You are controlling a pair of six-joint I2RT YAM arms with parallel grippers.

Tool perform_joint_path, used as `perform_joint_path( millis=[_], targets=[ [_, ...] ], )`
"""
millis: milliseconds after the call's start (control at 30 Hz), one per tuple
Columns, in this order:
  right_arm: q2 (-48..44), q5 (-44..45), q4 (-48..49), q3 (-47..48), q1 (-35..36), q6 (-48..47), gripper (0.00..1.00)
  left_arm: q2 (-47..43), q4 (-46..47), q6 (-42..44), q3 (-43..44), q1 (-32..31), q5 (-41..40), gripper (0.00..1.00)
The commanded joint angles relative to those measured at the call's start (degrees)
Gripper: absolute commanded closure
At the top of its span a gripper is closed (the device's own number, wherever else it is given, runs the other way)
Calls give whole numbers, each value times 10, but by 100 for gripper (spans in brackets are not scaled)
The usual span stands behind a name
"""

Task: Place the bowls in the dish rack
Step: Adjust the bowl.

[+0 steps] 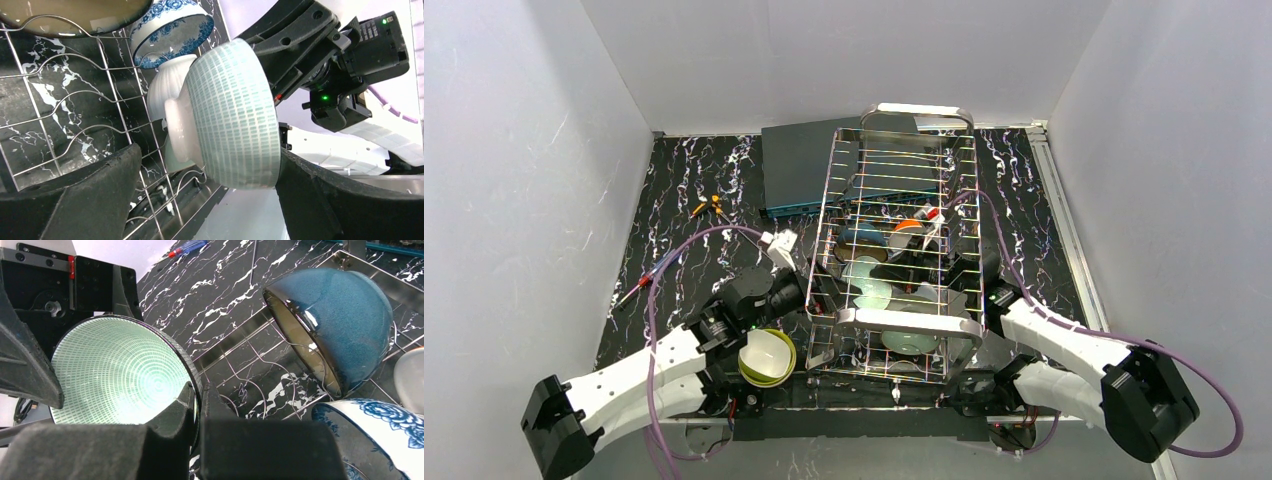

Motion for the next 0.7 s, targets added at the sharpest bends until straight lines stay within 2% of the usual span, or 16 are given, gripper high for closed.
perform_joint_path(
  millis=[0, 67, 133, 200, 300, 333, 367, 400, 500, 533, 667],
  targets=[
    [-36, -15, 98, 12, 2, -10, 99, 27, 27, -7, 40, 7, 46, 4],
    [-32, -16, 99, 10, 2, -8, 99, 46, 50, -3, 47, 7, 67, 9],
    [-28, -19, 102, 10, 2, -5, 99, 58, 72, 2, 52, 8, 85, 21],
    [-25, -19, 104, 10, 1, -3, 99, 67, 87, 0, 53, 9, 97, 28],
    [-25, -14, 103, 10, 2, -3, 99, 75, 98, -2, 57, 11, 116, 48],
    [-26, -13, 102, 10, 2, -4, 99, 76, 98, -2, 57, 12, 119, 51],
    [-27, -11, 101, 10, 2, -4, 99, 77, 98, -2, 57, 12, 121, 52],
    [-27, -8, 98, 11, 2, -5, 99, 78, 98, -5, 56, 12, 125, 47],
    [-28, -1, 85, 15, 2, -10, 99, 89, 81, -17, 60, 16, 137, 24],
    [-28, 0, 83, 16, 2, -11, 99, 94, 67, -19, 66, 18, 137, 20],
    [-31, 1, 79, 18, 2, -13, 99, 115, 48, -22, 80, 18, 150, 20]
  ],
)
